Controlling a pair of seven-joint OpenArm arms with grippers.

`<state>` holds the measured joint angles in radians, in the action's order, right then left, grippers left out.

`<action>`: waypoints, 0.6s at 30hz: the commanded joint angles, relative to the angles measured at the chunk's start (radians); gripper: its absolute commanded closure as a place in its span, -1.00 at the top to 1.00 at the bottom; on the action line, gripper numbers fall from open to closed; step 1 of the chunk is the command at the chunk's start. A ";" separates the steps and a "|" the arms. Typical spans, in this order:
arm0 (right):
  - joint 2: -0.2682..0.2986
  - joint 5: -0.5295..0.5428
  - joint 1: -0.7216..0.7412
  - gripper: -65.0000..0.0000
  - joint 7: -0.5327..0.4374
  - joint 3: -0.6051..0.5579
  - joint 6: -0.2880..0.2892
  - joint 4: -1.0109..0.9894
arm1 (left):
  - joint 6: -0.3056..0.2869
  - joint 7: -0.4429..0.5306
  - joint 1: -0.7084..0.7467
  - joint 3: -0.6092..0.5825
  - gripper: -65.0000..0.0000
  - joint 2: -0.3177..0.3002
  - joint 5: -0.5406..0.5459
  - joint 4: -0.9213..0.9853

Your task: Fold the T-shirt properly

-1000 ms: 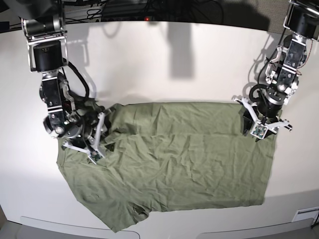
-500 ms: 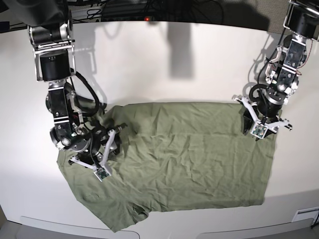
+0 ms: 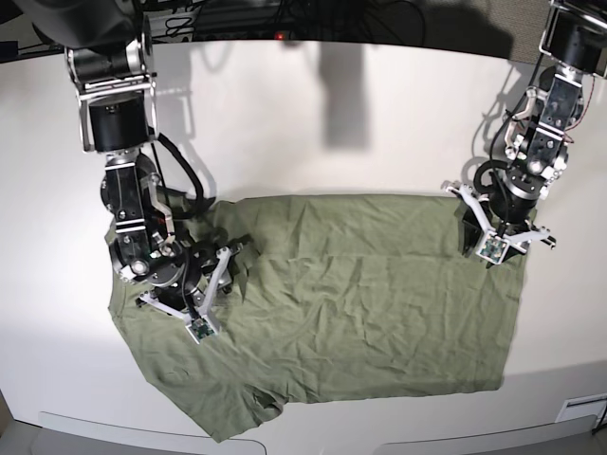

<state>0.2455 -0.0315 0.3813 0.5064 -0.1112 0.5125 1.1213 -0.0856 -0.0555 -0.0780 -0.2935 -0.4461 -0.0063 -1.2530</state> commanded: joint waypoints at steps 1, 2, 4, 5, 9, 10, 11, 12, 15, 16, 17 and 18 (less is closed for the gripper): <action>0.008 0.003 0.031 -0.19 -0.047 0.008 -0.006 0.008 | 0.008 0.025 -0.019 0.010 -0.28 -0.011 0.000 -0.018; 0.007 0.003 0.035 -0.19 -0.061 0.008 -0.015 -0.010 | 0.008 0.026 -0.019 0.010 -0.28 -0.011 0.000 -0.018; 0.002 0.004 0.048 -0.19 -0.099 0.008 -0.049 -0.082 | 0.008 0.026 -0.019 0.010 -0.28 -0.011 0.000 -0.018; 0.000 0.004 0.058 -0.19 -0.130 0.008 -0.060 -0.135 | 0.008 0.026 -0.019 0.010 -0.28 -0.011 0.000 -0.018; -0.012 0.004 0.099 -0.19 -0.188 0.008 -0.057 -0.290 | 0.007 0.025 -0.019 0.010 -0.28 -0.012 0.000 -0.018; -0.013 0.004 0.099 -0.19 -0.190 0.008 -0.056 -0.289 | 0.008 0.025 -0.019 0.010 -0.28 -0.012 0.000 -0.018; -0.014 0.005 0.099 -0.19 -0.193 0.008 -0.053 -0.282 | 0.008 0.025 -0.019 0.010 -0.28 -0.012 0.000 -0.018; -0.016 0.005 0.099 -0.19 -0.192 0.008 -0.053 -0.270 | 0.008 0.025 -0.019 0.010 -0.28 -0.011 0.000 -0.018; -0.016 0.005 0.098 -0.19 -0.182 0.008 -0.050 -0.221 | 0.008 0.025 -0.019 0.010 -0.28 -0.012 0.000 -0.018; -0.016 0.005 0.098 -0.19 -0.181 0.008 -0.046 -0.203 | 0.008 0.025 -0.019 0.010 -0.28 -0.012 0.000 -0.018; -0.016 0.010 0.099 -0.19 -0.183 0.008 -0.036 -0.188 | 0.008 0.025 -0.019 0.010 -0.28 -0.012 0.000 -0.018; -0.017 0.016 0.100 -0.19 -0.190 0.008 -0.018 -0.178 | 0.008 0.025 -0.019 0.010 -0.28 -0.012 0.000 -0.018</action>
<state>0.2253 -0.0242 0.4465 0.3397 -0.1055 0.4870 0.9237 -0.0856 -0.0551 -0.0780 -0.2935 -0.4454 -0.0063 -1.2530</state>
